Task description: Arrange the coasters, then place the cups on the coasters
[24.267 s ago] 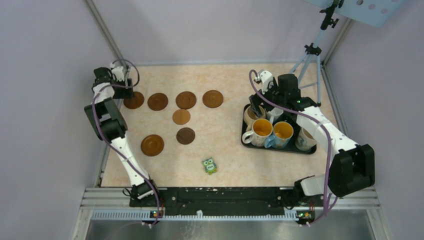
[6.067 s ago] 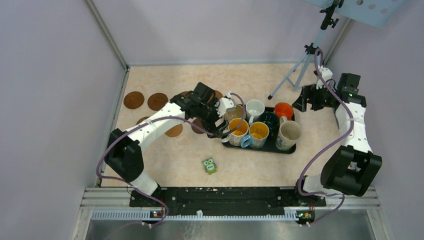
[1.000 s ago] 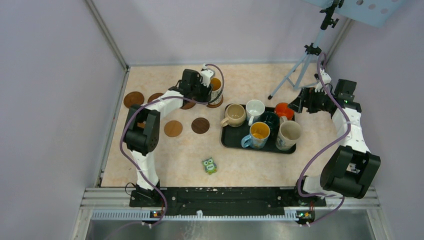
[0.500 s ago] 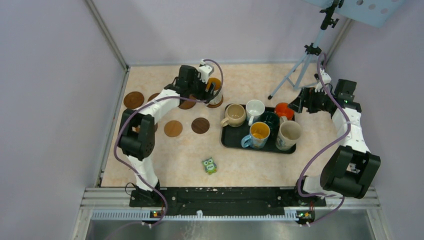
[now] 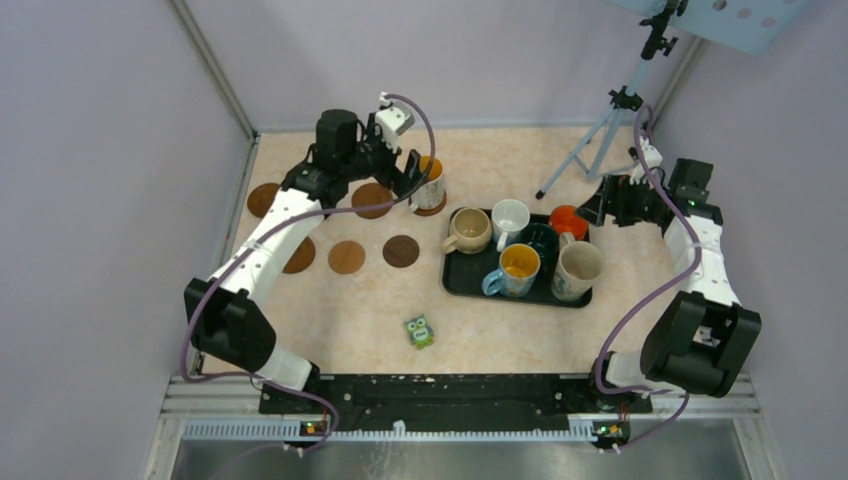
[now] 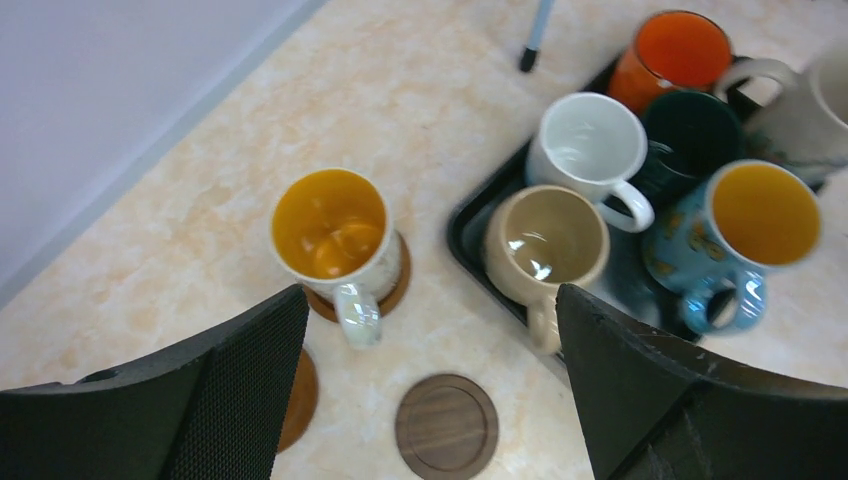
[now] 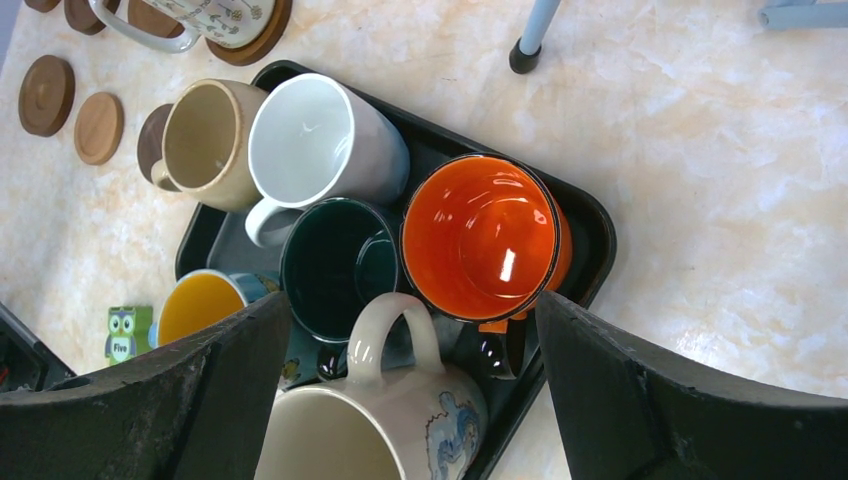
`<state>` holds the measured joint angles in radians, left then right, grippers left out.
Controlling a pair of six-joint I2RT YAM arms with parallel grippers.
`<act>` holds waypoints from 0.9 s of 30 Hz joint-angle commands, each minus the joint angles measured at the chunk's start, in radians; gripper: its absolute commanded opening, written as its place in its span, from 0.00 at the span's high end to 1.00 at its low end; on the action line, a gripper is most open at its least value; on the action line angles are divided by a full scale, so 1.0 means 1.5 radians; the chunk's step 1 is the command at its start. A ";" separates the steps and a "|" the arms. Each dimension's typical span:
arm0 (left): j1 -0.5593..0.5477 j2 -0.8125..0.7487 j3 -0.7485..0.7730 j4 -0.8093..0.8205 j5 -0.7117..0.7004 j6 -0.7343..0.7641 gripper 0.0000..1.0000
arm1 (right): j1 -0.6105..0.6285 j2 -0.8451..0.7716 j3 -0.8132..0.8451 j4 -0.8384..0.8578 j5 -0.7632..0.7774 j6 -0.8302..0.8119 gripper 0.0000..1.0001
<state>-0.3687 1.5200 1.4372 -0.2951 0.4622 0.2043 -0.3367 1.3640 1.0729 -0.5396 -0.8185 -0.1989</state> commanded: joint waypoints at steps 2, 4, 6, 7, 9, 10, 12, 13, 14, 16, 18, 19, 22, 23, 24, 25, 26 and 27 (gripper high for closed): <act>-0.029 -0.002 0.029 -0.150 0.105 0.065 0.01 | -0.001 -0.022 0.018 0.004 -0.020 -0.005 0.09; -0.075 -0.003 0.020 -0.163 0.035 0.053 0.01 | -0.001 -0.028 0.028 0.000 -0.015 -0.005 0.08; -0.132 -0.014 -0.019 -0.153 -0.010 0.046 0.01 | -0.002 -0.032 0.040 -0.001 -0.010 -0.003 0.08; -0.159 -0.021 -0.038 -0.137 -0.031 0.042 0.01 | -0.002 -0.032 0.047 -0.003 -0.009 -0.002 0.08; -0.204 -0.018 -0.061 -0.122 -0.058 0.033 0.01 | -0.001 -0.028 0.056 -0.005 -0.006 0.003 0.08; -0.222 -0.009 -0.066 -0.121 -0.068 0.024 0.01 | -0.002 -0.026 0.058 -0.006 -0.007 0.005 0.08; -0.252 0.016 -0.068 -0.121 -0.090 0.006 0.01 | -0.002 -0.022 0.056 -0.002 -0.013 0.008 0.08; -0.264 0.030 -0.068 -0.121 -0.089 -0.002 0.01 | -0.002 -0.023 0.050 0.002 -0.014 0.011 0.08; -0.274 0.042 -0.067 -0.120 -0.091 -0.013 0.01 | -0.002 -0.023 0.044 0.008 -0.015 0.014 0.08; -0.294 0.065 -0.064 -0.113 -0.097 -0.028 0.02 | -0.001 -0.027 0.035 0.014 -0.008 0.015 0.08; -0.314 0.085 -0.058 -0.107 -0.104 -0.032 0.04 | -0.001 -0.030 0.030 0.014 -0.002 0.010 0.08; -0.322 0.096 -0.056 -0.102 -0.105 -0.032 0.05 | -0.001 -0.031 0.028 0.015 0.002 0.010 0.08; -0.346 0.134 -0.052 -0.094 -0.117 -0.034 0.11 | -0.002 -0.034 0.026 0.018 0.001 0.011 0.08; -0.354 0.147 -0.047 -0.093 -0.122 -0.033 0.12 | -0.001 -0.034 0.026 0.019 0.002 0.012 0.08; -0.360 0.160 -0.041 -0.093 -0.128 -0.032 0.14 | -0.001 -0.035 0.026 0.020 0.002 0.013 0.08; -0.364 0.172 -0.032 -0.098 -0.131 -0.033 0.16 | -0.001 -0.035 0.025 0.019 0.003 0.013 0.08; -0.368 0.185 -0.021 -0.105 -0.132 -0.033 0.18 | -0.002 -0.035 0.024 0.020 0.005 0.012 0.08; -0.370 0.196 -0.014 -0.106 -0.134 -0.035 0.20 | -0.001 -0.036 0.022 0.022 0.007 0.012 0.08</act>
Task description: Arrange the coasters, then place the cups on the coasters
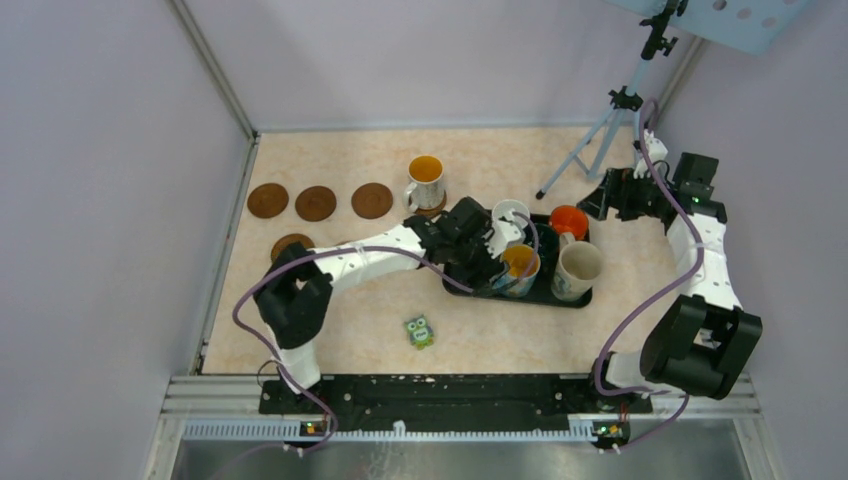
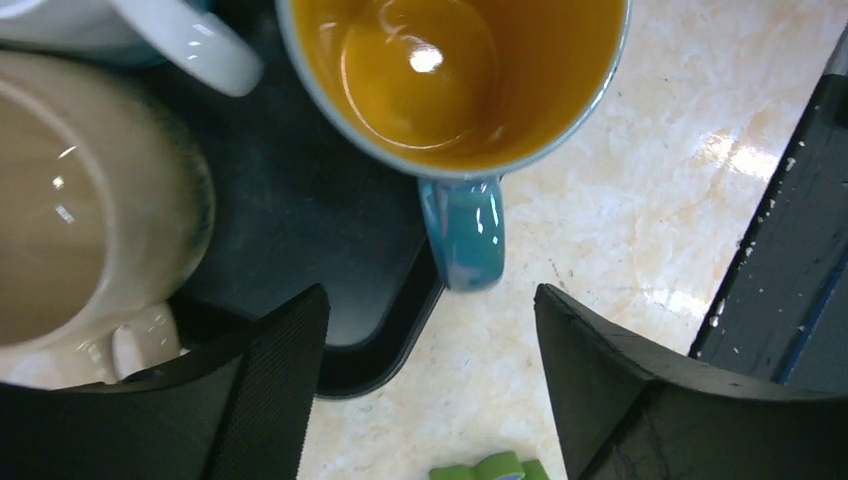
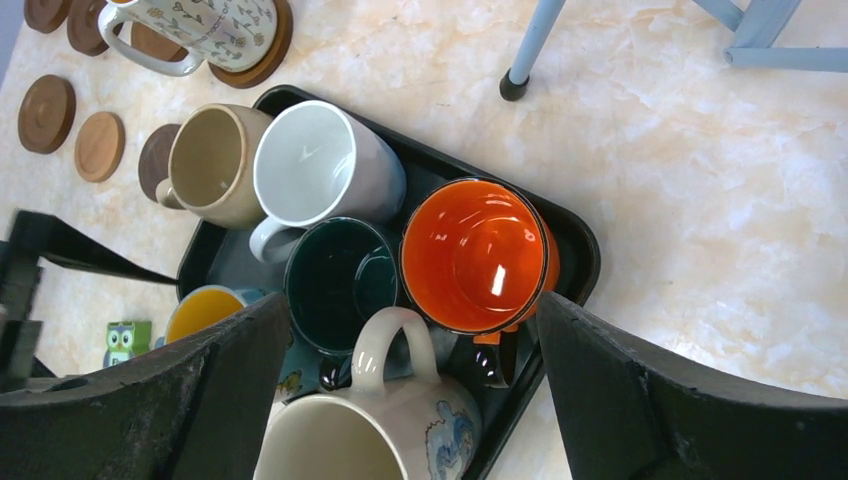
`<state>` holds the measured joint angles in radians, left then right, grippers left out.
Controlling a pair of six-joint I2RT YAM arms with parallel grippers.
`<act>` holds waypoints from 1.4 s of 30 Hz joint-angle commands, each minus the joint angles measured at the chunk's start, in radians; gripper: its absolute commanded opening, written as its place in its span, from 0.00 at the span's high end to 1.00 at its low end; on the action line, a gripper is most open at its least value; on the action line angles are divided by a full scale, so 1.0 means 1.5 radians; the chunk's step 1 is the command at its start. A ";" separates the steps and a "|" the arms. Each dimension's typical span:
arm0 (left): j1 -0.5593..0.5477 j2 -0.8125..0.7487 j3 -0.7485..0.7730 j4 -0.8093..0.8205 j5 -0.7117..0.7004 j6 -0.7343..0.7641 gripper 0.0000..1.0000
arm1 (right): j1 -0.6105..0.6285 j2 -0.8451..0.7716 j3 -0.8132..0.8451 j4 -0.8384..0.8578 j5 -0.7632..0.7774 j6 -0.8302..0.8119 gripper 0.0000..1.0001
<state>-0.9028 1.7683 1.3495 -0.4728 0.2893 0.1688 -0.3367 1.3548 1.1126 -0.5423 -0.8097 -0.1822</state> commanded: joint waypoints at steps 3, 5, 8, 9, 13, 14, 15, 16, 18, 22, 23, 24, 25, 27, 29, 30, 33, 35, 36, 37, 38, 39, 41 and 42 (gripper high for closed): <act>-0.022 0.061 0.064 0.012 -0.026 -0.014 0.27 | -0.002 -0.030 -0.006 0.023 0.003 0.000 0.08; -0.029 0.077 0.073 0.018 -0.034 -0.014 0.32 | -0.002 -0.030 -0.006 0.022 0.005 -0.001 0.08; -0.038 0.098 0.079 0.034 -0.051 -0.017 0.39 | -0.002 -0.030 -0.006 0.023 0.007 -0.001 0.08; -0.041 0.105 0.082 0.037 -0.060 -0.018 0.41 | -0.001 -0.029 -0.007 0.023 0.007 -0.002 0.08; -0.047 0.126 0.084 0.046 -0.065 -0.027 0.44 | -0.002 -0.028 -0.007 0.023 0.008 -0.002 0.08; -0.048 0.128 0.081 0.052 -0.065 -0.029 0.45 | -0.002 -0.027 -0.008 0.023 0.007 -0.002 0.08; -0.049 0.129 0.077 0.057 -0.063 -0.031 0.45 | -0.002 -0.026 -0.008 0.023 0.007 -0.002 0.08; -0.050 0.131 0.074 0.062 -0.062 -0.032 0.46 | -0.002 -0.024 -0.007 0.022 0.006 -0.003 0.08; -0.052 0.134 0.068 0.073 -0.064 -0.031 0.47 | -0.002 -0.022 -0.006 0.022 0.004 -0.003 0.08; -0.051 0.140 0.055 0.091 -0.062 -0.027 0.51 | -0.002 -0.021 -0.007 0.021 0.002 -0.003 0.08; -0.052 0.142 0.053 0.093 -0.063 -0.027 0.52 | -0.002 -0.020 -0.007 0.022 0.001 -0.003 0.08; -0.051 0.145 0.053 0.094 -0.063 -0.026 0.54 | -0.002 -0.020 -0.007 0.020 0.000 -0.003 0.08; -0.051 0.146 0.053 0.095 -0.065 -0.026 0.56 | -0.001 -0.020 -0.006 0.019 0.000 -0.004 0.08; -0.052 0.145 0.053 0.095 -0.065 -0.026 0.61 | -0.002 -0.020 -0.007 0.019 0.001 -0.006 0.08; -0.051 0.137 0.049 0.094 -0.058 -0.027 0.66 | -0.002 -0.020 -0.007 0.017 0.002 -0.007 0.08; -0.051 0.130 0.045 0.095 -0.058 -0.027 0.68 | -0.002 -0.020 -0.007 0.018 0.002 -0.007 0.08; -0.052 0.108 0.035 0.097 -0.059 -0.025 0.78 | -0.002 -0.021 -0.006 0.018 0.002 -0.007 0.08; -0.052 0.091 0.030 0.095 -0.066 -0.022 0.85 | -0.002 -0.022 -0.007 0.018 0.002 -0.007 0.08; -0.052 0.083 0.029 0.093 -0.068 -0.021 0.88 | -0.002 -0.022 -0.007 0.018 0.002 -0.007 0.08; -0.052 0.073 0.028 0.091 -0.069 -0.016 0.89 | -0.001 -0.022 -0.007 0.017 0.002 -0.007 0.08; -0.052 0.065 0.025 0.090 -0.068 -0.008 0.92 | -0.001 -0.022 -0.007 0.018 0.002 -0.007 0.08; -0.052 0.055 0.022 0.090 -0.072 -0.003 0.96 | -0.002 -0.022 -0.007 0.017 0.002 -0.007 0.08; -0.050 0.037 0.017 0.090 -0.083 0.005 1.00 | -0.002 -0.022 -0.007 0.018 0.002 -0.007 0.08; -0.049 0.027 0.014 0.090 -0.085 0.009 1.00 | -0.002 -0.022 -0.006 0.018 0.002 -0.007 0.08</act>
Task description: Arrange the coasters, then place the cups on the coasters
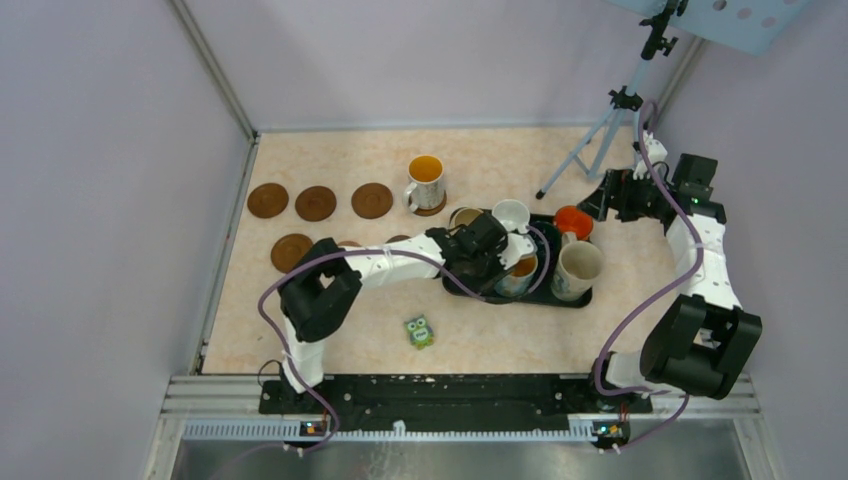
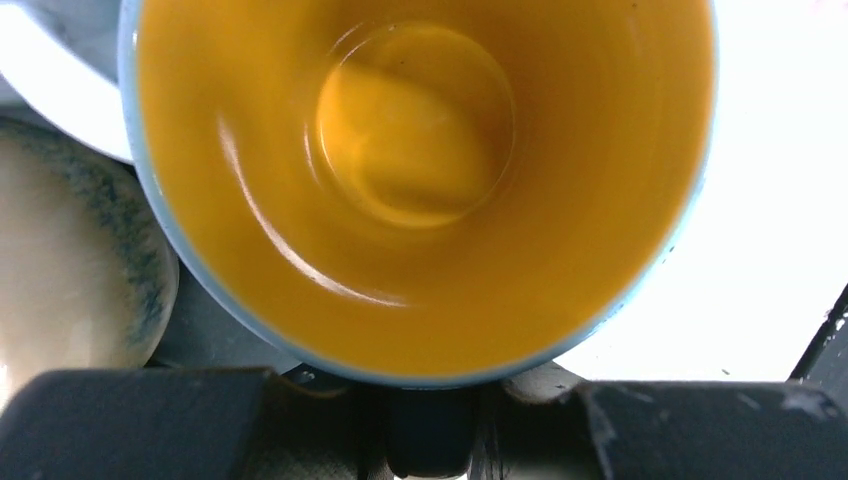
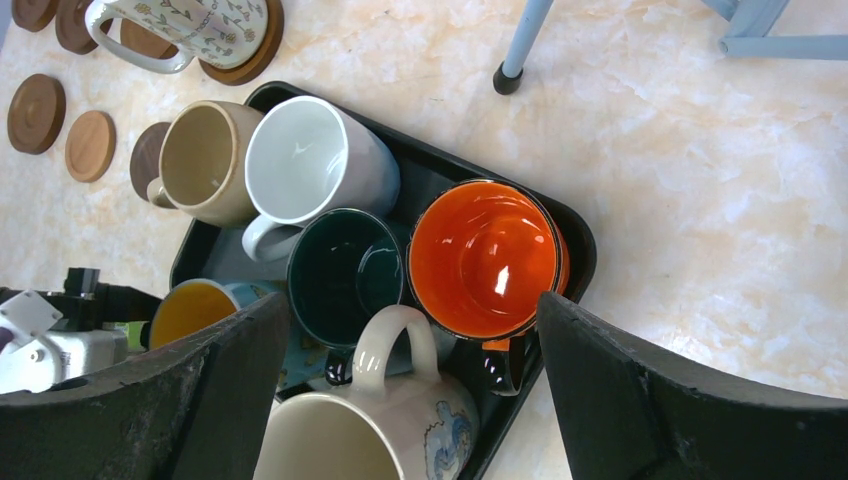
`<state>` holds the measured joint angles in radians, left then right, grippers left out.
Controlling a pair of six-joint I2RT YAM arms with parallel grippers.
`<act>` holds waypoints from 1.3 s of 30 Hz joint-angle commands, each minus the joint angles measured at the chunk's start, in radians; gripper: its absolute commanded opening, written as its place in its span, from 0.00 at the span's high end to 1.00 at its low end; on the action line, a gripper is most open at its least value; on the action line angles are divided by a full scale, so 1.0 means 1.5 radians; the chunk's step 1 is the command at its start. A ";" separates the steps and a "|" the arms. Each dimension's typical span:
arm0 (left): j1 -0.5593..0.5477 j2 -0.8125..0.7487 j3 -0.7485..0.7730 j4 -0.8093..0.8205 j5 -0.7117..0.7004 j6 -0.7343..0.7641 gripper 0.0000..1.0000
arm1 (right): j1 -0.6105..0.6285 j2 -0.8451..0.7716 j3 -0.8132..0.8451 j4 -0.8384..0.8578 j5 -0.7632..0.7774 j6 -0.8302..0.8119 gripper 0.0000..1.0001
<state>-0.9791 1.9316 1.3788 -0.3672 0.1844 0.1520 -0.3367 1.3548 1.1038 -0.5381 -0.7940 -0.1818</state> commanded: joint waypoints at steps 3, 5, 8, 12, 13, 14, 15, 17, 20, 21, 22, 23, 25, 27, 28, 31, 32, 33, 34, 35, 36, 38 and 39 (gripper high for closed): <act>0.008 -0.111 -0.015 0.022 0.012 0.029 1.00 | -0.002 -0.021 -0.002 0.016 -0.009 -0.007 0.08; 0.014 -0.129 -0.016 0.023 0.042 0.031 1.00 | -0.001 -0.020 -0.002 0.017 -0.008 -0.007 0.08; 0.025 -0.153 -0.009 0.023 0.086 0.024 1.00 | -0.001 -0.019 -0.003 0.017 -0.008 -0.007 0.08; 0.045 -0.174 0.006 0.014 0.130 0.011 1.00 | -0.001 -0.018 -0.004 0.017 -0.007 -0.007 0.08; 0.050 -0.183 0.008 0.012 0.136 0.010 1.00 | -0.002 -0.019 -0.004 0.018 -0.007 -0.007 0.08; 0.055 -0.193 0.009 0.014 0.143 0.007 1.00 | -0.002 -0.018 -0.004 0.017 -0.005 -0.007 0.08; 0.062 -0.206 0.009 0.018 0.149 0.004 1.00 | -0.002 -0.018 -0.004 0.017 -0.006 -0.007 0.08; 0.080 -0.230 0.013 0.022 0.156 -0.001 1.00 | -0.001 -0.018 -0.005 0.017 -0.005 -0.007 0.08; 0.123 -0.259 0.035 0.006 0.163 -0.007 1.00 | -0.001 -0.018 -0.005 0.017 -0.007 -0.007 0.08; 0.143 -0.273 0.041 0.004 0.167 -0.012 1.00 | -0.001 -0.017 -0.005 0.017 -0.008 -0.007 0.08; 0.164 -0.279 0.047 0.001 0.173 -0.017 1.00 | -0.002 -0.016 -0.005 0.018 -0.010 -0.007 0.08; 0.185 -0.292 0.055 -0.007 0.178 -0.021 1.00 | -0.002 -0.016 -0.005 0.018 -0.012 -0.007 0.08; 0.218 -0.313 0.071 -0.023 0.178 -0.021 1.00 | -0.001 -0.015 -0.007 0.017 -0.014 -0.007 0.08; 0.259 -0.336 0.077 -0.030 0.170 -0.020 1.00 | -0.001 -0.014 -0.007 0.017 -0.014 -0.007 0.08; 0.277 -0.345 0.081 -0.034 0.166 -0.020 1.00 | -0.002 -0.012 -0.007 0.016 -0.015 -0.007 0.08; 0.337 -0.355 0.099 -0.059 0.143 0.014 1.00 | -0.001 -0.011 -0.006 0.017 -0.019 -0.007 0.08; 0.359 -0.355 0.103 -0.066 0.146 0.029 1.00 | -0.002 -0.009 -0.007 0.016 -0.021 -0.007 0.08; 0.383 -0.357 0.103 -0.067 0.154 0.038 1.00 | -0.002 -0.009 -0.006 0.016 -0.021 -0.007 0.08; 0.409 -0.358 0.099 -0.063 0.165 0.044 1.00 | -0.001 -0.008 -0.006 0.014 -0.021 -0.008 0.08; 0.431 -0.358 0.098 -0.061 0.178 0.049 1.00 | -0.002 -0.007 -0.006 0.014 -0.021 -0.008 0.08; 0.452 -0.356 0.098 -0.060 0.193 0.061 1.00 | -0.001 -0.006 -0.006 0.013 -0.020 -0.008 0.08; 0.479 -0.344 0.102 -0.061 0.187 0.085 1.00 | -0.001 -0.006 -0.005 0.013 -0.021 -0.008 0.08; 0.489 -0.333 0.108 -0.065 0.175 0.097 1.00 | -0.001 -0.007 -0.005 0.013 -0.021 -0.008 0.08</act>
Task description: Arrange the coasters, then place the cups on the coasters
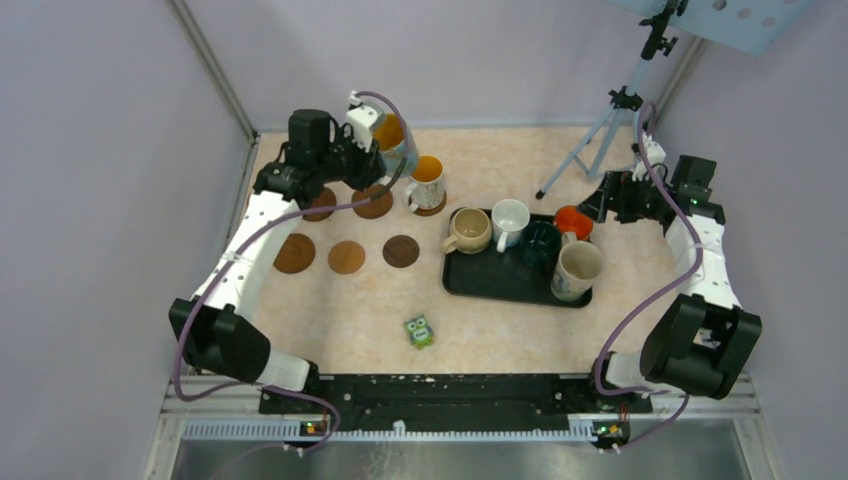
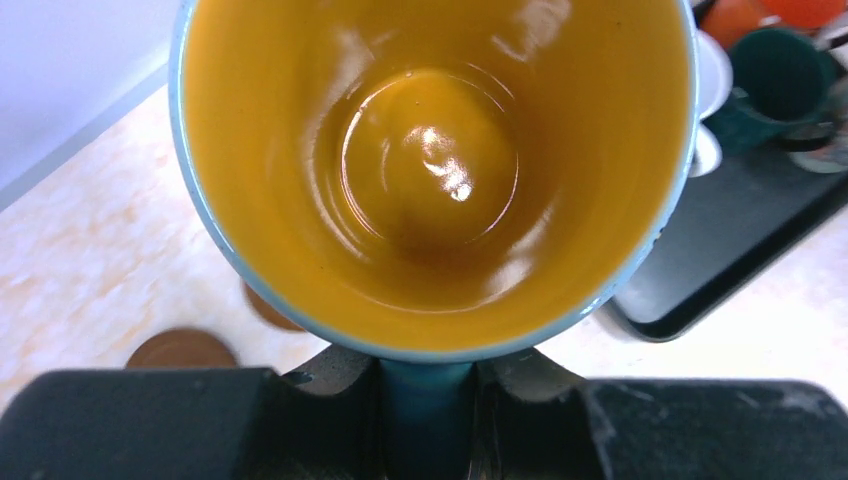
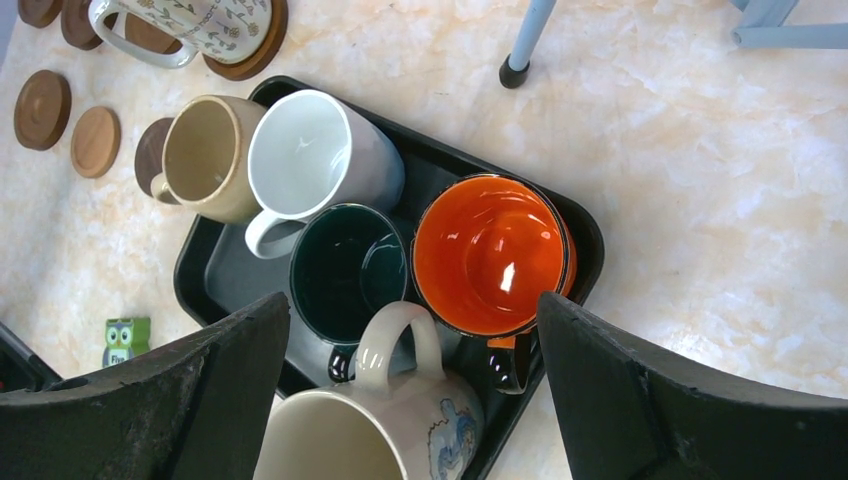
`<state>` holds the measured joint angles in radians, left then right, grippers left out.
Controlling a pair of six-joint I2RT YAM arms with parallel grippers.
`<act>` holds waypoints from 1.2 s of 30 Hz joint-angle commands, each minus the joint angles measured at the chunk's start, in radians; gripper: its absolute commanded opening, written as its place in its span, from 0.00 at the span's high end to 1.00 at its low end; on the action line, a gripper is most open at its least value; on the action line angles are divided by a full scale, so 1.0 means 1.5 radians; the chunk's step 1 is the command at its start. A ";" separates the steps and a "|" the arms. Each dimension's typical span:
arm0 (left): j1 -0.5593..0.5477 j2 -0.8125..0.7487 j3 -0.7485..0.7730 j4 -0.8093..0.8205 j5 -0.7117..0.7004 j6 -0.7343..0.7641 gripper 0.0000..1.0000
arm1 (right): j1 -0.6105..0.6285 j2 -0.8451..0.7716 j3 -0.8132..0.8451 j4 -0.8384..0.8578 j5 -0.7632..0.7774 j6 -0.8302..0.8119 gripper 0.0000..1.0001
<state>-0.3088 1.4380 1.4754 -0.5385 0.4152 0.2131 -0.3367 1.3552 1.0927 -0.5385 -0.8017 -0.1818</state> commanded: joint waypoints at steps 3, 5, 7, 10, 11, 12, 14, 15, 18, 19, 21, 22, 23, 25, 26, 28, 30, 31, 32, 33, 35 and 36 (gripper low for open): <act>0.077 0.030 0.045 0.060 0.018 0.082 1.00 | -0.001 -0.006 0.002 0.014 -0.017 -0.008 0.08; 0.105 0.043 0.024 0.091 0.026 0.096 1.00 | -0.002 -0.005 0.002 0.010 -0.017 -0.009 0.08; 0.128 0.059 0.007 0.122 0.035 0.108 1.00 | -0.002 -0.006 0.004 0.008 -0.016 -0.011 0.08; 0.158 0.092 -0.010 0.157 0.054 0.120 1.00 | -0.001 -0.006 0.012 -0.004 -0.011 -0.017 0.07; 0.166 0.101 -0.013 0.166 0.066 0.122 1.00 | -0.002 -0.006 0.016 -0.011 -0.008 -0.023 0.07; 0.173 0.111 -0.015 0.175 0.072 0.124 1.00 | -0.001 -0.006 0.020 -0.017 -0.005 -0.028 0.07; 0.184 0.129 -0.018 0.186 0.078 0.135 1.00 | -0.002 -0.006 0.024 -0.024 0.003 -0.035 0.07; 0.186 0.137 -0.020 0.190 0.075 0.143 1.00 | -0.001 -0.006 0.025 -0.028 0.006 -0.039 0.07; 0.189 0.156 -0.027 0.203 0.073 0.162 1.00 | -0.002 -0.004 0.030 -0.043 0.017 -0.055 0.07; 0.189 0.160 -0.032 0.209 0.076 0.166 1.00 | -0.002 -0.004 0.030 -0.047 0.022 -0.059 0.07; 0.190 0.169 -0.042 0.225 0.080 0.173 1.00 | -0.002 -0.007 0.024 -0.047 0.029 -0.062 0.07; 0.190 0.176 -0.047 0.233 0.079 0.178 1.00 | -0.002 -0.009 0.022 -0.045 0.031 -0.061 0.07; 0.190 0.182 -0.051 0.242 0.076 0.181 1.00 | -0.001 -0.011 0.019 -0.042 0.032 -0.059 0.07; 0.191 0.196 -0.055 0.253 0.073 0.185 1.00 | -0.002 -0.014 0.016 -0.037 0.034 -0.053 0.07; 0.192 0.203 -0.055 0.254 0.076 0.189 1.00 | -0.002 -0.014 0.018 -0.038 0.036 -0.052 0.07; 0.191 0.219 -0.054 0.255 0.085 0.194 1.00 | -0.001 -0.014 0.024 -0.046 0.042 -0.052 0.07; 0.192 0.232 -0.051 0.253 0.093 0.198 1.00 | -0.001 -0.016 0.029 -0.052 0.047 -0.054 0.07; 0.192 0.238 -0.047 0.249 0.094 0.199 1.00 | -0.002 -0.017 0.028 -0.054 0.049 -0.055 0.07; 0.191 0.245 -0.043 0.242 0.093 0.200 1.00 | -0.002 -0.017 0.027 -0.054 0.049 -0.055 0.07; 0.192 0.251 -0.037 0.233 0.092 0.202 1.00 | -0.001 -0.018 0.026 -0.053 0.050 -0.055 0.07; 0.192 0.260 -0.029 0.209 0.099 0.217 1.00 | -0.002 -0.019 0.018 -0.045 0.049 -0.050 0.07; 0.191 0.263 -0.027 0.198 0.102 0.221 1.00 | -0.002 -0.020 0.013 -0.039 0.048 -0.045 0.07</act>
<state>-0.0223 1.8446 1.3781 -0.3012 0.4892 0.5026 -0.3367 1.3552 1.0939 -0.6216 -0.7288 -0.2474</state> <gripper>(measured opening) 0.297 0.927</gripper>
